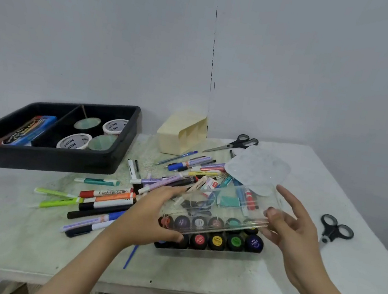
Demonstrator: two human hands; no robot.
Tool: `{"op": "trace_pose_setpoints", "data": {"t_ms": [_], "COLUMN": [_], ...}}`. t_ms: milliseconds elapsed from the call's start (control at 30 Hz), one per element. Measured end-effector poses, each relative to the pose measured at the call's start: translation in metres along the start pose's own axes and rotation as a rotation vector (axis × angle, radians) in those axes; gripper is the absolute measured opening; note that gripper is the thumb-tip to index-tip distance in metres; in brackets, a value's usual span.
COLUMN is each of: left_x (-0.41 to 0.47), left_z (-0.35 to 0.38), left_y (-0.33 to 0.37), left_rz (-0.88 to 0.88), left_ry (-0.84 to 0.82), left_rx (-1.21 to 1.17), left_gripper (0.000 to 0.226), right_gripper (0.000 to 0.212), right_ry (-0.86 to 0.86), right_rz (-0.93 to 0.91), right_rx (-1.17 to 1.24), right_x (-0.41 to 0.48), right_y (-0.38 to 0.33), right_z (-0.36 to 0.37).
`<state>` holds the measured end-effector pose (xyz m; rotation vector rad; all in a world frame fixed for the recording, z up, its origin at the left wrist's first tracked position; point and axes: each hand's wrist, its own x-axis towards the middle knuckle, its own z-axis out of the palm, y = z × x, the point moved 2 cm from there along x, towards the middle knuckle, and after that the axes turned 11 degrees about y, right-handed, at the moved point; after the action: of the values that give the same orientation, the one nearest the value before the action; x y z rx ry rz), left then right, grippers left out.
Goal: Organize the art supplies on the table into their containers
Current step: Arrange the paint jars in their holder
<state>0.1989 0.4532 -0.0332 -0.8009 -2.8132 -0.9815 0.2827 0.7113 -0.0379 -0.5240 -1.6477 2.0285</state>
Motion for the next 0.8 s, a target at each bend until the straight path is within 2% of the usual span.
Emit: {"op": "trace_pose_setpoints", "data": {"t_ms": [100, 267, 333, 400, 500, 633, 800], "left_x": [-0.005, -0.010, -0.011, -0.014, -0.017, -0.019, -0.022], "left_z": [0.003, 0.004, 0.004, 0.005, 0.009, 0.015, 0.017], "left_y": [-0.007, -0.018, -0.022, -0.026, -0.031, -0.035, -0.039], "left_rz": [0.001, -0.032, -0.036, -0.056, -0.084, -0.111, -0.125], "left_ry": [0.025, -0.018, -0.031, -0.044, -0.035, -0.021, -0.024], "left_rx": [-0.063, -0.107, -0.099, -0.119, -0.178, -0.249, -0.227], "left_gripper": [0.085, 0.081, 0.080, 0.078, 0.082, 0.082, 0.079], "right_gripper": [0.039, 0.036, 0.042, 0.058, 0.077, 0.079, 0.079], "right_ry": [0.022, 0.014, -0.003, -0.018, -0.034, -0.034, -0.033], "right_rz": [0.048, -0.258, -0.351, -0.388, -0.374, -0.373, -0.376], "right_rx": [-0.061, -0.578, -0.738, -0.868, -0.926, -0.926, -0.884], "right_x": [-0.002, -0.004, -0.004, -0.003, -0.005, -0.007, -0.009], "right_y": [0.006, 0.020, 0.026, 0.033, 0.044, 0.051, 0.053], "right_z": [-0.005, -0.012, -0.015, -0.018, -0.021, -0.023, -0.019]}}
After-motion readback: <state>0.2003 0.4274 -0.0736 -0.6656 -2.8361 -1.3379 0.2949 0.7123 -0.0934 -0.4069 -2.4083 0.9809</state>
